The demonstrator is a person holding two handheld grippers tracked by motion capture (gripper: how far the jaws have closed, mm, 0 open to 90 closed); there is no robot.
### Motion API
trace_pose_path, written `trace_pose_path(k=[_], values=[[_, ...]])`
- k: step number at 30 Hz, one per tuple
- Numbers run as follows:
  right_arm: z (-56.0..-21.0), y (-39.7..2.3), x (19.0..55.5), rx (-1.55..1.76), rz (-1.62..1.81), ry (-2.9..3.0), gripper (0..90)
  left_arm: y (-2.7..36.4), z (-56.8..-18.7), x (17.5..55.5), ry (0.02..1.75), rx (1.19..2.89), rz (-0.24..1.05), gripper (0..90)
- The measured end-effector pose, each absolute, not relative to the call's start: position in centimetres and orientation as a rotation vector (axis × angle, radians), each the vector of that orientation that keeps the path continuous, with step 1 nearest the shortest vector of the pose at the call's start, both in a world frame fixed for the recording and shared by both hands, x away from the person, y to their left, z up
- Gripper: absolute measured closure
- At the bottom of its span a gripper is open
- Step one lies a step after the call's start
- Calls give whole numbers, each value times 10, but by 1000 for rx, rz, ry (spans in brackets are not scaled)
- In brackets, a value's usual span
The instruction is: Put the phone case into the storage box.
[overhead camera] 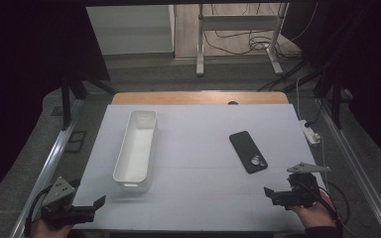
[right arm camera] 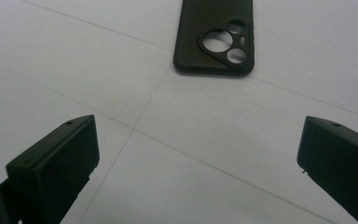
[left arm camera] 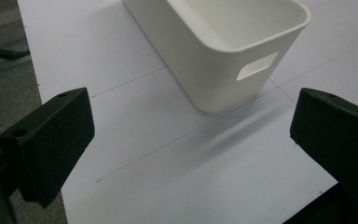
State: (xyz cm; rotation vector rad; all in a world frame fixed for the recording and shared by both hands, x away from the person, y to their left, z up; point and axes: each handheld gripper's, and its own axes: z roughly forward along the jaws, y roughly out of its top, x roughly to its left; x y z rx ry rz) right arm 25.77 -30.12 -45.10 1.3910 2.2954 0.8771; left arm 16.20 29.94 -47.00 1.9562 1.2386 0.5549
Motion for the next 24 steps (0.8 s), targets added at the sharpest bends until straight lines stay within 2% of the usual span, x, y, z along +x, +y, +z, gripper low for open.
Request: trace_pose_path(k=[24], values=[[-444, -290, 305, 1354, 888, 2329, 0, 299, -470, 162, 1237, 1962, 556, 6]])
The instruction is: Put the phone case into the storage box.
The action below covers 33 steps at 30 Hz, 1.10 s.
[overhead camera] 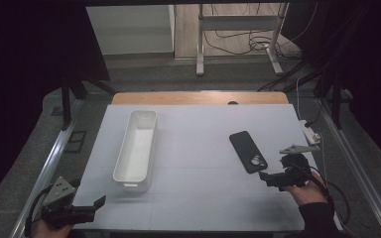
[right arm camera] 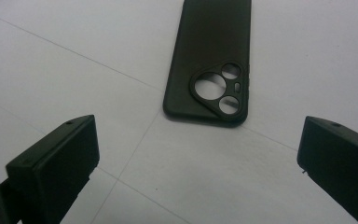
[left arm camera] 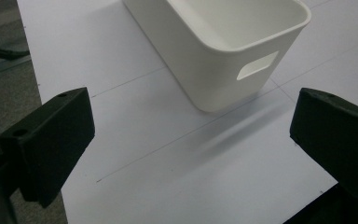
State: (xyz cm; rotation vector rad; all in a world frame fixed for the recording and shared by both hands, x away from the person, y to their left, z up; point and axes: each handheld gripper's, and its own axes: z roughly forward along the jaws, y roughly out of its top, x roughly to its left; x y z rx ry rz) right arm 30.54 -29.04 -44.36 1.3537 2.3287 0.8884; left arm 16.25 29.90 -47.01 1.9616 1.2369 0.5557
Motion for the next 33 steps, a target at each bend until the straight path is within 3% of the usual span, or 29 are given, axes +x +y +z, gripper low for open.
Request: trace_pose_path(k=[33], values=[[-451, -275, 377, 1352, 813, 2375, 0, 299, -470, 163, 1236, 1966, 554, 9]])
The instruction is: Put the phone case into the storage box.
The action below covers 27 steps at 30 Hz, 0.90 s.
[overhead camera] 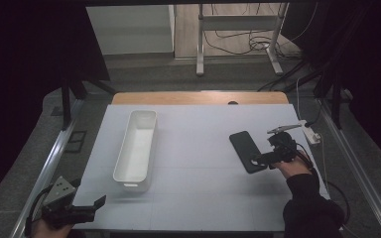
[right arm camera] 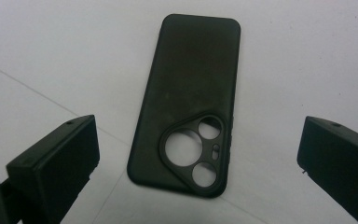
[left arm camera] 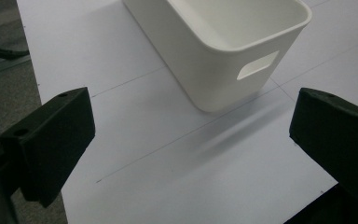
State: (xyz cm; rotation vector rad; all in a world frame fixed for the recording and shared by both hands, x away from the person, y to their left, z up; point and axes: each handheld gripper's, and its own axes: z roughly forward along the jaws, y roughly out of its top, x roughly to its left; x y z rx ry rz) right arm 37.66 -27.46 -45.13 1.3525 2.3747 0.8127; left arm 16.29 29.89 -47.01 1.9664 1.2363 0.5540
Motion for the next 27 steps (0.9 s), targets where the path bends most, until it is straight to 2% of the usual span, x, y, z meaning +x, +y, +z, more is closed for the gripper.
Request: trace_pose_path(k=[27], values=[[-458, -261, 428, 1387, 709, 2398, 0, 301, -470, 163, 1238, 1948, 542, 10]])
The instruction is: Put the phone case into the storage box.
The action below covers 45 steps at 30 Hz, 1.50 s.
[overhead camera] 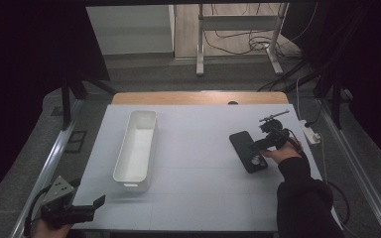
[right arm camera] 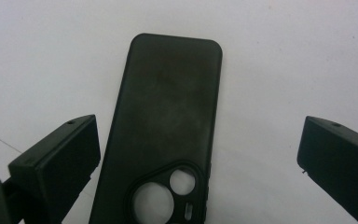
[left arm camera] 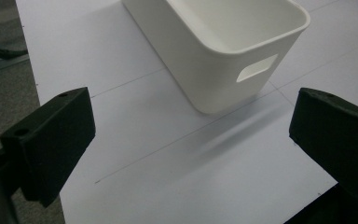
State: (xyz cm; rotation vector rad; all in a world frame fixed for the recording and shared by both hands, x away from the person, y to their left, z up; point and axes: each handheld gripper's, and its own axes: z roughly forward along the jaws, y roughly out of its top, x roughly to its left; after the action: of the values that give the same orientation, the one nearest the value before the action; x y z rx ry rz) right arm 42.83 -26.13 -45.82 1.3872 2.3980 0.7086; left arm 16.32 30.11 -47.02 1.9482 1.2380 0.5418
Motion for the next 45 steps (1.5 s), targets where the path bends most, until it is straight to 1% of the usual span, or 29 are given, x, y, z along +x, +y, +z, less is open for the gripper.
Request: trace_pose_path(k=[3, 7, 13, 14, 15, 16, 17, 19, 20, 21, 45], values=[[-458, -260, 433, 1405, 712, 2406, 60, 301, -470, 163, 1238, 1948, 540, 10], [-459, -260, 436, 1434, 685, 2410, 187, 301, -470, 163, 1237, 1948, 540, 11], [-460, -261, 440, 1424, 623, 2421, 454, 301, -470, 163, 1236, 1949, 539, 12], [-461, -261, 441, 1422, 616, 2427, 534, 301, -470, 163, 1237, 1948, 539, 12], [-461, -262, 442, 1423, 611, 2437, 593, 301, -470, 163, 1237, 1950, 538, 13], [-461, -262, 442, 1423, 611, 2437, 593, 301, -470, 163, 1237, 1950, 538, 14], [-462, -262, 443, 1406, 590, 2435, 713, 301, -470, 164, 1235, 1954, 539, 14], [-462, -263, 445, 1405, 592, 2444, 834, 300, -470, 163, 1232, 1957, 543, 14], [-462, -263, 445, 1405, 592, 2444, 834, 300, -470, 163, 1232, 1957, 543, 14], [-463, -265, 447, 1416, 586, 2445, 892, 300, -470, 163, 1232, 1957, 543, 14], [-488, -258, 485, 1506, 603, 2386, 893, 300, -470, 164, 1230, 1959, 541, 17]])
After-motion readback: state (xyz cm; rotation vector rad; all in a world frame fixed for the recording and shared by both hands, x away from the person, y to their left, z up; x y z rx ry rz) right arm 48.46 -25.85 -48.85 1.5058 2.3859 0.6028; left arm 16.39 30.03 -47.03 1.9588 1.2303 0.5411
